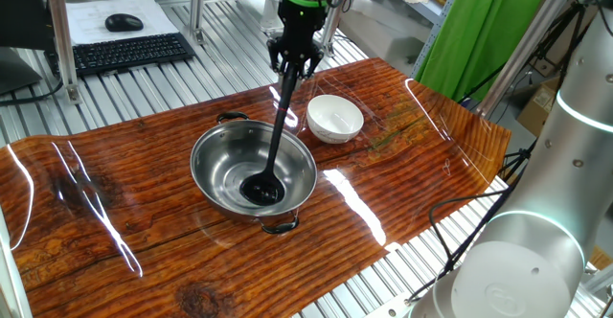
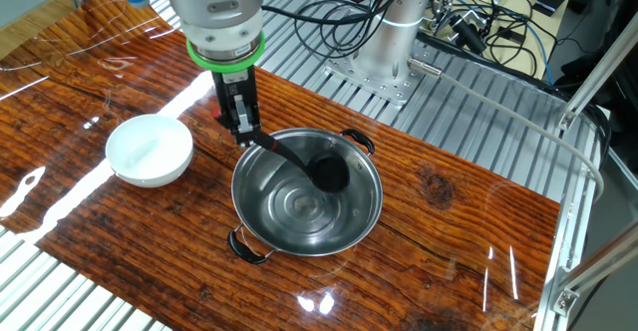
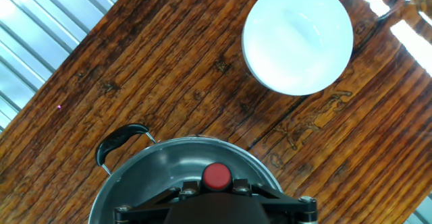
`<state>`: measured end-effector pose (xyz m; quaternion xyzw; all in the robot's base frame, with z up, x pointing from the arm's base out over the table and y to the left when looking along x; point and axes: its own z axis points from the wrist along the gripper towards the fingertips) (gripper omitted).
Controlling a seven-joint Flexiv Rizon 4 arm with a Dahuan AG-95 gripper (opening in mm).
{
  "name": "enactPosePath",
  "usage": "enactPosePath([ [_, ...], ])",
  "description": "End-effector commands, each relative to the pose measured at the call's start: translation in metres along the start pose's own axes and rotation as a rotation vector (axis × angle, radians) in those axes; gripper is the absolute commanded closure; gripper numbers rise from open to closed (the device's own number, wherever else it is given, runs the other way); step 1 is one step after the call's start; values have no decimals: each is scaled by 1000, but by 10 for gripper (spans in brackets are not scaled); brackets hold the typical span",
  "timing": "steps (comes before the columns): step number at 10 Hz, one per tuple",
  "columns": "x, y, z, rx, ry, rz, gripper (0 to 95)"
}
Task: Scoop water with a large spoon from one bowl to another
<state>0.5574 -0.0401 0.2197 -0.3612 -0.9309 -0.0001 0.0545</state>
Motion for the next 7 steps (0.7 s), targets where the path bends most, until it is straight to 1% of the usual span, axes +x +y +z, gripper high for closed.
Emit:
enactPosePath([
  [1,-1,0,-5,-3,11,-10,950],
  [4,-3,-3,-13,-18,22,-23,950],
  [5,-4,-5,-17,-24,27,-32,950],
  [7,-10,-11,-24,-24,29,-61,950],
])
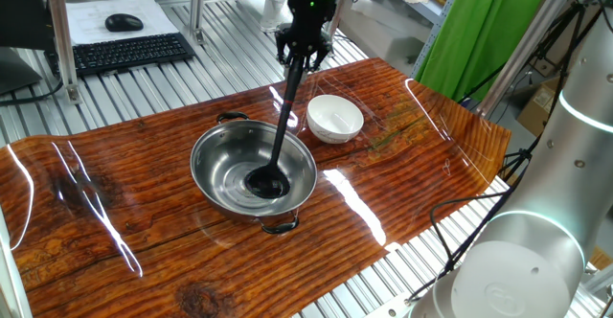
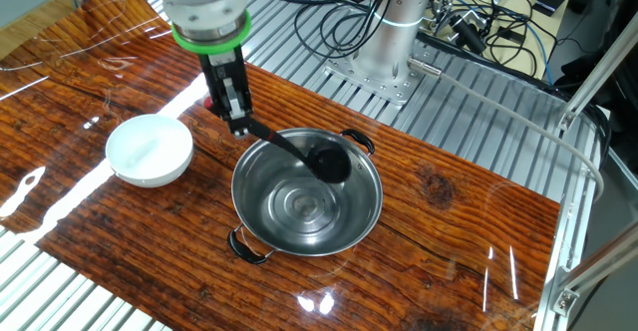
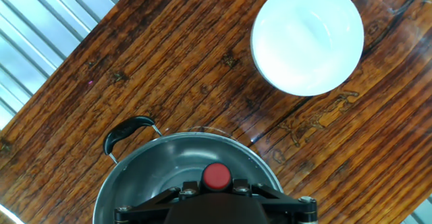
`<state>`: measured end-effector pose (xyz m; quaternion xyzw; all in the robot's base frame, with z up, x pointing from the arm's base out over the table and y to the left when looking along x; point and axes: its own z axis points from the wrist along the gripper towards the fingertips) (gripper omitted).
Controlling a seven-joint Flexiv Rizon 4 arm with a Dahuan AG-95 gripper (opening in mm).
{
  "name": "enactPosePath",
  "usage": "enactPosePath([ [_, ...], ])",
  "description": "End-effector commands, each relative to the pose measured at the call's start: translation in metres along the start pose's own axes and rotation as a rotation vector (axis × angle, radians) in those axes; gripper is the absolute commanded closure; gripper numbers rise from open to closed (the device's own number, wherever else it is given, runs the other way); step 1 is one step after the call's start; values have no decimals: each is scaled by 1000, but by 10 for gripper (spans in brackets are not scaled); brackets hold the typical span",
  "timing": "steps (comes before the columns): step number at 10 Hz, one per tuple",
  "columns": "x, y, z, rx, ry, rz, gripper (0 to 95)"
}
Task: Scoop water with a large spoon from one bowl to another
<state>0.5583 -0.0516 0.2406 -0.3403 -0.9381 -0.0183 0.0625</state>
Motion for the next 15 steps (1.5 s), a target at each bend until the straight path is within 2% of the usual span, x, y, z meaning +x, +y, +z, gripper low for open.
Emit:
enactPosePath([
  [1,-6,-4,-4,2,1,-23,950],
  [7,-30,-30,-23,0,-2,-89,950],
  [10,-37,-35,-32,0,-3,-92,950],
  [13,-52,-40,-39,-3,-2,-104,950],
  [15,-68,-44,-48,-5,1,-108,950],
])
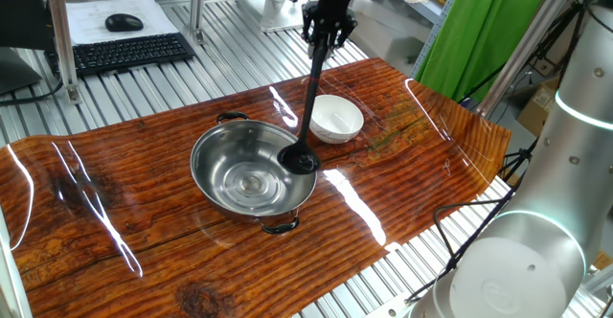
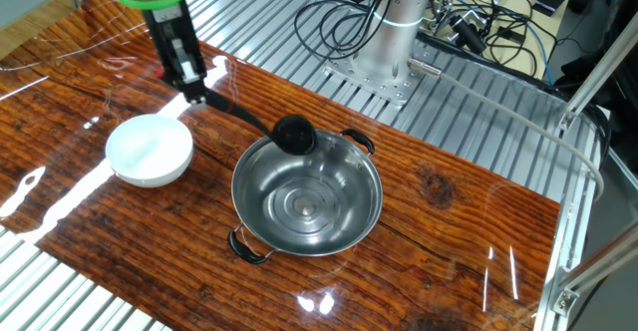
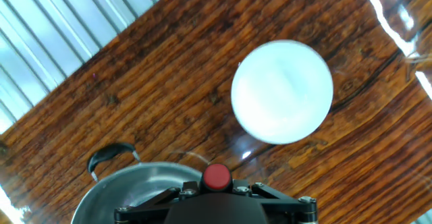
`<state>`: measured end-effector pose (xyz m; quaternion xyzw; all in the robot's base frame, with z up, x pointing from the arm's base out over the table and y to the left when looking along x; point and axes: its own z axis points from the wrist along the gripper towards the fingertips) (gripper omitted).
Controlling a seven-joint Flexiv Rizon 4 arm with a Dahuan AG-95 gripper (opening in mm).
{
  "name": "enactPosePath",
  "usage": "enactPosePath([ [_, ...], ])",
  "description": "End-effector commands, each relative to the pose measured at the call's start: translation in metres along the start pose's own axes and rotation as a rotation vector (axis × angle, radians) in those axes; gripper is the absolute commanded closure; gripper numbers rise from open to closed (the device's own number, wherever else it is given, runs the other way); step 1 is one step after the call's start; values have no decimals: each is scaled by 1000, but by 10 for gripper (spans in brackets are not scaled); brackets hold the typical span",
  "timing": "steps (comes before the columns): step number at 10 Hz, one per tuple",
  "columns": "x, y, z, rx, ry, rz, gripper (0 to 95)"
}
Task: Scoop water with a large spoon from one bowl to another
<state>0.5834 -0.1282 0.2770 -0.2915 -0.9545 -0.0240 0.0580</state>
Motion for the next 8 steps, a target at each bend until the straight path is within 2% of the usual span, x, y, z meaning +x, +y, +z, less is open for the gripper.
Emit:
enactPosePath([
  [1,-10,-5,-6,2,6,-15,950],
  [2,-20,-13,-10,-2,4,-21,950],
  [4,-29,-16,-16,-3,3,-22,950],
  [5,-39,-18,-21,-3,3,-28,950],
  [8,-57,-27,-29,-3,2,-60,950],
])
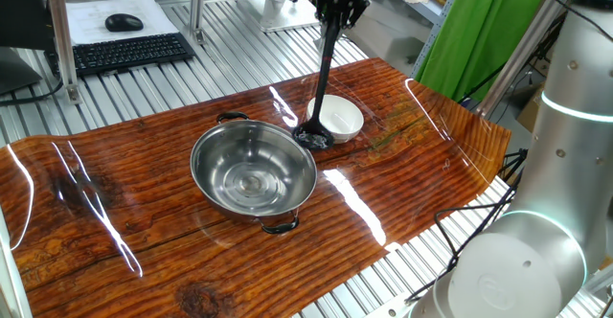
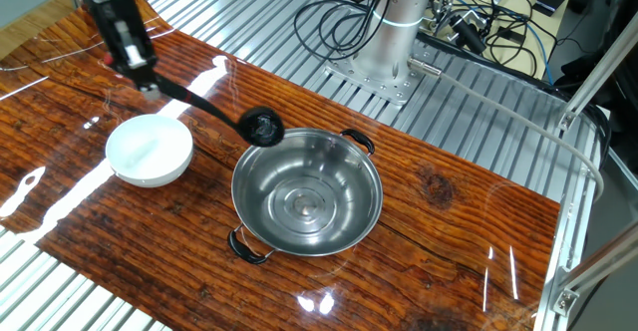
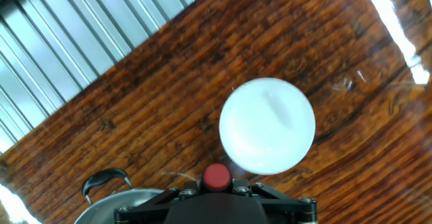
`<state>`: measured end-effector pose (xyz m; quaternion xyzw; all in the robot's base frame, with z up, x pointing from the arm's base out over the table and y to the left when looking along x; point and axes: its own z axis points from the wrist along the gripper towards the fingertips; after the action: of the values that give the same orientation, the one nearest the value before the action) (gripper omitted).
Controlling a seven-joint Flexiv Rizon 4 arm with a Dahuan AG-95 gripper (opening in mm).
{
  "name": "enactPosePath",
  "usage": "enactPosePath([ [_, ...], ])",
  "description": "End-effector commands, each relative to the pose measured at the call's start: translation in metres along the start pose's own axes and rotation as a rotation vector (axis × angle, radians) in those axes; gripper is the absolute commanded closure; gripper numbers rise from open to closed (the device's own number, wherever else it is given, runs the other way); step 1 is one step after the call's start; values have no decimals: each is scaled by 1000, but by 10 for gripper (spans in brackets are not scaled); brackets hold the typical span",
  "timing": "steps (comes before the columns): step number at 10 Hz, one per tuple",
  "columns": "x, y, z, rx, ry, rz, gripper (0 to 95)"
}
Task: Scoop water with a large spoon from one bowl to another
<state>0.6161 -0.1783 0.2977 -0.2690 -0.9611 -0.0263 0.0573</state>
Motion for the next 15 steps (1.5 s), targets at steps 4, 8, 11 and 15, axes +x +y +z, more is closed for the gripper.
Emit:
enactPosePath([
  [4,-23,-19,-9,-3,-4,-44,950],
  [8,-33,-27,-13,-4,-13,-51,950],
  [11,-40,-31,-18,-5,-11,-62,950],
  [15,-45,-34,-21,-6,-20,-70,950],
])
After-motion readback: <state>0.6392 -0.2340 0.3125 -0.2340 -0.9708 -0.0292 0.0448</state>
